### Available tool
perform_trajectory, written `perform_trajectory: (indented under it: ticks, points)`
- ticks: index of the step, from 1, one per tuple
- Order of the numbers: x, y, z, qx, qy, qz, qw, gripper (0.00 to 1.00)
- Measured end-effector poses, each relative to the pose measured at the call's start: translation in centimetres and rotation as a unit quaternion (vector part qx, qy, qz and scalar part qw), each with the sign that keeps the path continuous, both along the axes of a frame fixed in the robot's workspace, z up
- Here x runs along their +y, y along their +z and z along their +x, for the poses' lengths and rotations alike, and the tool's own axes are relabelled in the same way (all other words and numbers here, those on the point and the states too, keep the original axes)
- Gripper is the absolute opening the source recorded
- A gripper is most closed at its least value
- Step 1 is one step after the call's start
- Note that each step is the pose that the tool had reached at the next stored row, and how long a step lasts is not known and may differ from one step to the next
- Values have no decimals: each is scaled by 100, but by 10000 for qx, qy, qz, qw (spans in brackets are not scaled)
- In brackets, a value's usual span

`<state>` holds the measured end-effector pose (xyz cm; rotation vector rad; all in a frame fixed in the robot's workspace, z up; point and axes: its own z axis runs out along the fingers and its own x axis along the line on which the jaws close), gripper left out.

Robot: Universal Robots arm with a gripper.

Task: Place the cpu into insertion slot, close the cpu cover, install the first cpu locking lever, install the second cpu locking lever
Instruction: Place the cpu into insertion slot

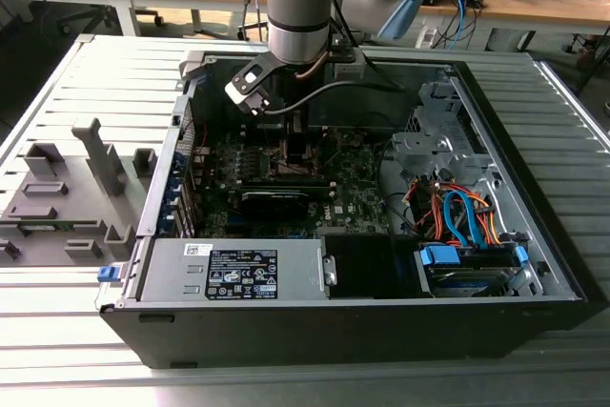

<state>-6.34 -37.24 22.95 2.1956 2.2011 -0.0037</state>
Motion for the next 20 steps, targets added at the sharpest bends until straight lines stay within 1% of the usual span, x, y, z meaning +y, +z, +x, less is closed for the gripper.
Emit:
perform_trajectory:
  ticks: [20]
  points:
    - [0, -53, 0, 0, 0, 1, 10000, 54]
